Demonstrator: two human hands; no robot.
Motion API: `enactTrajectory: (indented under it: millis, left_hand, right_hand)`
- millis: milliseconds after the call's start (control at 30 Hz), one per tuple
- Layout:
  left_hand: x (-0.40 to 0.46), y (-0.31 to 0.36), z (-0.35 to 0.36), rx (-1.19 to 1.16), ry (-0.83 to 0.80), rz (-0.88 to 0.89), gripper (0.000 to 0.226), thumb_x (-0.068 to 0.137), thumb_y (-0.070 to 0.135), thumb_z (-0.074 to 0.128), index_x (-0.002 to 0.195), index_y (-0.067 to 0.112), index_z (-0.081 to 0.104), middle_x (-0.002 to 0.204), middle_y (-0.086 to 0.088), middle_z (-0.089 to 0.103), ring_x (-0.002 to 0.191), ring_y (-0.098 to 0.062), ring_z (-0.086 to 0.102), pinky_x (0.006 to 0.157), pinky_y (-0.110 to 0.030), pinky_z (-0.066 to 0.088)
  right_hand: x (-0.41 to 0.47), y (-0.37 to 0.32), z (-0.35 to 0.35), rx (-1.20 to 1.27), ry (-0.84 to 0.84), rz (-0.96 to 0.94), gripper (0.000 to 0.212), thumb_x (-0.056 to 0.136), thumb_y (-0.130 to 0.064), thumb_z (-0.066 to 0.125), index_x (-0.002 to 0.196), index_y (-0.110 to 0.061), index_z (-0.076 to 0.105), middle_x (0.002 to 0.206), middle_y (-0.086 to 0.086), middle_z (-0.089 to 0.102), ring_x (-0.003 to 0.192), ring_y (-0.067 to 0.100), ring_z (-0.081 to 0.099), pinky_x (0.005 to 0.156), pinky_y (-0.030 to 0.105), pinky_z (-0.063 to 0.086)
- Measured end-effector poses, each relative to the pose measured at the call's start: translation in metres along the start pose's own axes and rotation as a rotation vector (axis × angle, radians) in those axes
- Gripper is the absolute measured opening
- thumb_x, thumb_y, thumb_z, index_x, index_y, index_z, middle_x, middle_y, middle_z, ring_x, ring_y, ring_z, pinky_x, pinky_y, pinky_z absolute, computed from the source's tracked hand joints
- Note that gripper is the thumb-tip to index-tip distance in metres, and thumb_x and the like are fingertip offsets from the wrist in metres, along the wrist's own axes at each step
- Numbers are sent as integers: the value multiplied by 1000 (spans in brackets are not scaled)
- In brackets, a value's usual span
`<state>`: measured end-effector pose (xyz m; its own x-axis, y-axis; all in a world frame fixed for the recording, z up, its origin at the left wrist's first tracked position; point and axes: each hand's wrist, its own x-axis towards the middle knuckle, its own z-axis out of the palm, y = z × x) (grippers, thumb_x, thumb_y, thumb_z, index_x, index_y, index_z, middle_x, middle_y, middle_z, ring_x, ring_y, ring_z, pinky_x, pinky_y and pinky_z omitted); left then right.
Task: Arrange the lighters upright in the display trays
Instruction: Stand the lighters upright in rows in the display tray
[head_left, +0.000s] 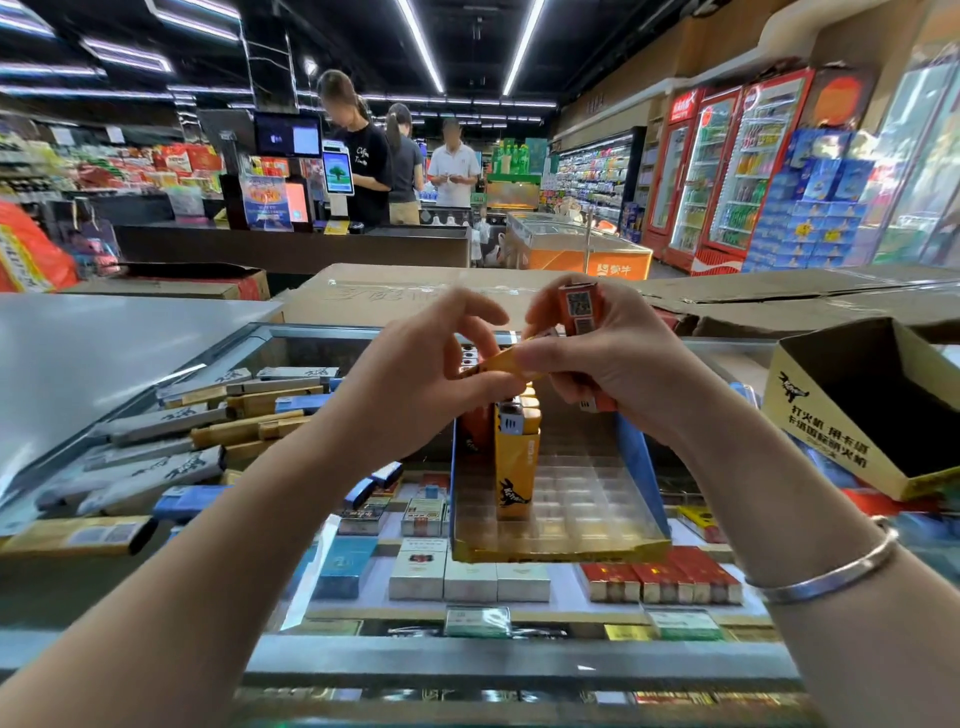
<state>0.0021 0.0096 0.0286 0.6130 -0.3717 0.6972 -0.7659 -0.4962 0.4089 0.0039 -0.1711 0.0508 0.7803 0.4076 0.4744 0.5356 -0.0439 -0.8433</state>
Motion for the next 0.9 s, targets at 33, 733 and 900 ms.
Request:
enactTrajectory:
  millis: [33,733,900]
  left_hand:
    - [0,0,-1,-51,-32,-23,38,69,39,68,102,30,51,79,15,60,60,-5,53,51,-13,44]
    - [-4,12,-11,-526,-236,-140,28,67,20,75,82,10,54,80,-1,67,72,-22,64,58,-23,52]
    - [-6,11,-1,-197,-272,-39,25,69,31,76,76,35,52,82,-3,62,62,-9,53,53,-12,40]
  right_hand:
    - [0,0,0,-9,9,-28,22,70,-2,72,82,-8,54,59,4,56,39,9,48,38,18,39]
    - [4,20,-25,92,544,264,24,96,-32,50,83,-11,52,61,5,55,40,11,46,36,20,34]
    - [4,20,-24,82,537,267,24,96,-30,49,83,-11,52,62,5,55,40,11,47,37,19,36]
